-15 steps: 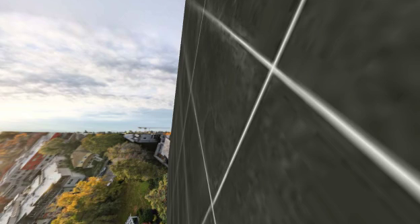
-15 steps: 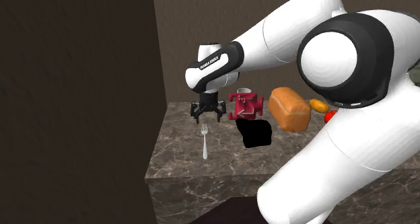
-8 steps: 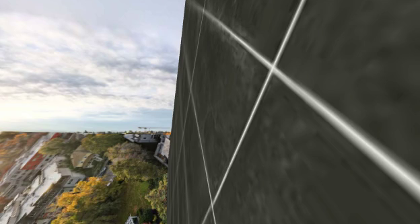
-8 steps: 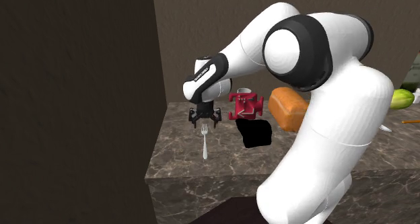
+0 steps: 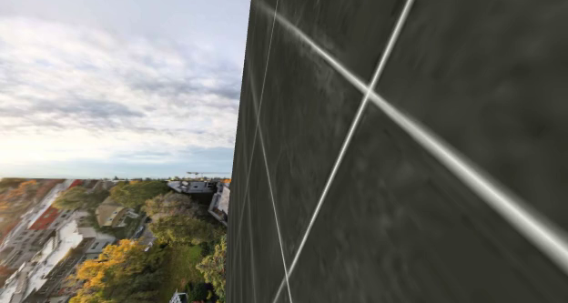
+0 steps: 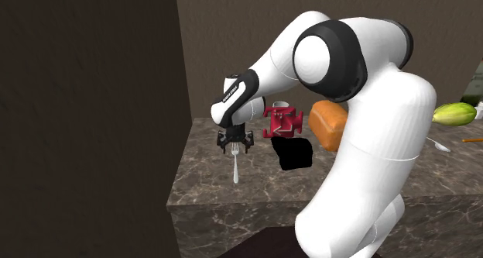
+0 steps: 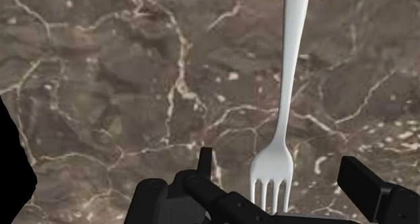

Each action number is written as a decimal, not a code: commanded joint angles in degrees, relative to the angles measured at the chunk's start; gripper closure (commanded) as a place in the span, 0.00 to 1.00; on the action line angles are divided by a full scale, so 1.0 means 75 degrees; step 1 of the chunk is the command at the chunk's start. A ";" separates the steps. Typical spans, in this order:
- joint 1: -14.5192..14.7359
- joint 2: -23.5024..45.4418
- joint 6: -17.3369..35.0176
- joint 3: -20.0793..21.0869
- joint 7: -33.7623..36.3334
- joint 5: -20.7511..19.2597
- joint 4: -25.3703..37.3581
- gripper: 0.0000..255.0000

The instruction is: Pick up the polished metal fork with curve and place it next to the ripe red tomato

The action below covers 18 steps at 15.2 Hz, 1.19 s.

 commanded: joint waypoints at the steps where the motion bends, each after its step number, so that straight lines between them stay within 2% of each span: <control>1: 0.0000 0.0019 0.0026 0.0000 0.0003 -0.0003 -0.0004 0.00; 5: 0.0000 0.0018 0.0025 0.0000 0.0003 -0.0002 -0.0004 0.00; 6: 0.0000 0.0018 0.0025 0.0000 0.0003 -0.0002 -0.0004 1.00; 15: 0.0006 0.0019 0.0026 -0.0005 0.0003 -0.0003 -0.0004 1.00; 18: 0.0011 -0.0195 -0.0291 -0.0008 -0.0019 0.0023 0.0099 1.00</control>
